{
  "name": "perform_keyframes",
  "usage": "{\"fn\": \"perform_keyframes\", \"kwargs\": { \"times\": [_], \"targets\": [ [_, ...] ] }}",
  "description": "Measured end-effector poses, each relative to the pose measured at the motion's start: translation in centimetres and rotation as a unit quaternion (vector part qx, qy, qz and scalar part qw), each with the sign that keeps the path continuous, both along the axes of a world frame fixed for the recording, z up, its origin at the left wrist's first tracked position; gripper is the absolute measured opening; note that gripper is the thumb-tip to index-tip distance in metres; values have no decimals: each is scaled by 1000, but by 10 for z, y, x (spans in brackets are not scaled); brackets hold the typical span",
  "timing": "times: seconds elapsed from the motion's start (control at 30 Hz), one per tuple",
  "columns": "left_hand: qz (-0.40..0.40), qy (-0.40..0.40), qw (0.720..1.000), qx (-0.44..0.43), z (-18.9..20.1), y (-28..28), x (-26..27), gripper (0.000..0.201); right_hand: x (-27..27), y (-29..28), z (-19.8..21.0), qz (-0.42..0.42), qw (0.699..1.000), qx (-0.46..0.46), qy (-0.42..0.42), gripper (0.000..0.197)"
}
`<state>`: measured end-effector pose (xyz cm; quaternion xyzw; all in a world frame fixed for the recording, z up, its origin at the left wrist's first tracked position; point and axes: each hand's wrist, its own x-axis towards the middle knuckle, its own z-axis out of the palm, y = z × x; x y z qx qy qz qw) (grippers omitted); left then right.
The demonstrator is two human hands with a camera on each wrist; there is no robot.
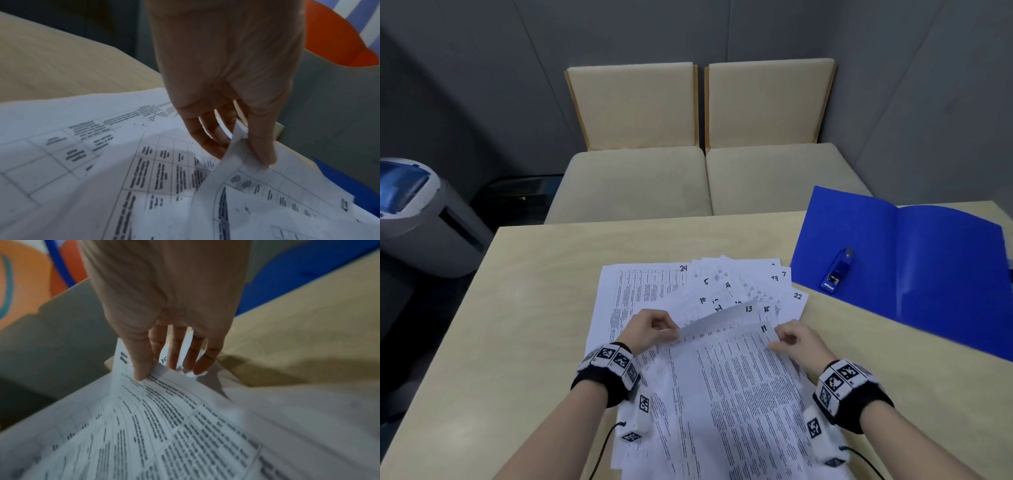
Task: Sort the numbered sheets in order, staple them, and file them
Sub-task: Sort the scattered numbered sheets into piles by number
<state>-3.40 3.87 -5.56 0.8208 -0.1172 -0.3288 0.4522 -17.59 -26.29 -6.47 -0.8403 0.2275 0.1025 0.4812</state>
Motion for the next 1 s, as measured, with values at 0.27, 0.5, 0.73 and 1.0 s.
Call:
{"fn": "perform_keyframes", "kwargs": {
  "times": [0.27, 0.5, 0.73, 1.0],
  "targets": [
    [-71, 78, 993, -46, 17, -10, -7, 4, 5, 5, -9, -129, 983, 132, 14, 16],
    [79, 150, 985, 3, 6, 1, -11, 62, 15, 6, -9, -158, 982, 99, 13, 40],
    [16, 133, 990, -35, 10, -4, -24, 30, 28, 12, -12, -127, 979, 131, 92, 42],
    [24, 91, 995, 9, 11, -7, -29, 40, 23, 6, 2, -134, 983, 107, 70, 29]
  ]
}}
